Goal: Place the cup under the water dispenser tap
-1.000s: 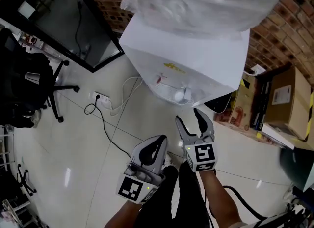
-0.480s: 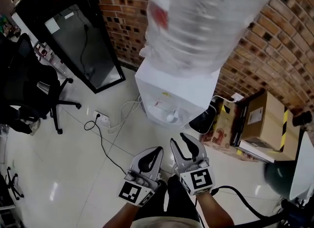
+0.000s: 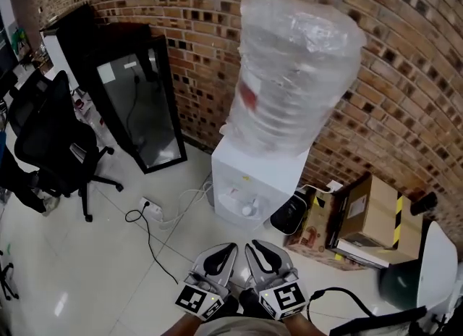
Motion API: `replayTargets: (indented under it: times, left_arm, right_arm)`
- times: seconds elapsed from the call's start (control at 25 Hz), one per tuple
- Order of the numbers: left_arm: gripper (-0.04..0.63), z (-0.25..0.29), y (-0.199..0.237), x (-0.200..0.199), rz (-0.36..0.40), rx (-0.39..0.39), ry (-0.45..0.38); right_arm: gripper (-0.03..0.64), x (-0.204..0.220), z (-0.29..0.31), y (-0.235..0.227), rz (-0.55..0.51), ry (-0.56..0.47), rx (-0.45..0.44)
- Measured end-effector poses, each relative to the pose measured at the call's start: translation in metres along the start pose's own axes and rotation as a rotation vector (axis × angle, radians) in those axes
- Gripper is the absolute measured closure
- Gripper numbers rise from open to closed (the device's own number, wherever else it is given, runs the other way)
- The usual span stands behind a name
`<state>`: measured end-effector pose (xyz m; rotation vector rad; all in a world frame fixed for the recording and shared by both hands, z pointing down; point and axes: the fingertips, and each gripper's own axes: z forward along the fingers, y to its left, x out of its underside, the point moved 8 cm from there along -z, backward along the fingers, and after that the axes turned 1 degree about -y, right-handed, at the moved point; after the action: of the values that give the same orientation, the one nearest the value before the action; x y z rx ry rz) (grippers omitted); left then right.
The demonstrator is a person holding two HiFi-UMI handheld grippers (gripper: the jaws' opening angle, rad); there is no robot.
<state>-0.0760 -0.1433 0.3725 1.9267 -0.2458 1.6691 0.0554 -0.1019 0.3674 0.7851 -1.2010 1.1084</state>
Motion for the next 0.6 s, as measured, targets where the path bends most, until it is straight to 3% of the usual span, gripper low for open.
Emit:
replayTargets:
  times: [0.44,0.6]
  left_arm:
    - [0.609,-0.008,-0.026,-0.026,-0.010,0.087,-0.050]
    - [0.609,-0.016,-0.033,-0.029,-0.018,0.093,-0.053]
  right_arm:
    - [0.611,-0.028,-0.042,0.006,-0.045,-0.001,0.076]
    - [0.611,-0.025,-0.049,0.012,-0.039,0.007,0.063]
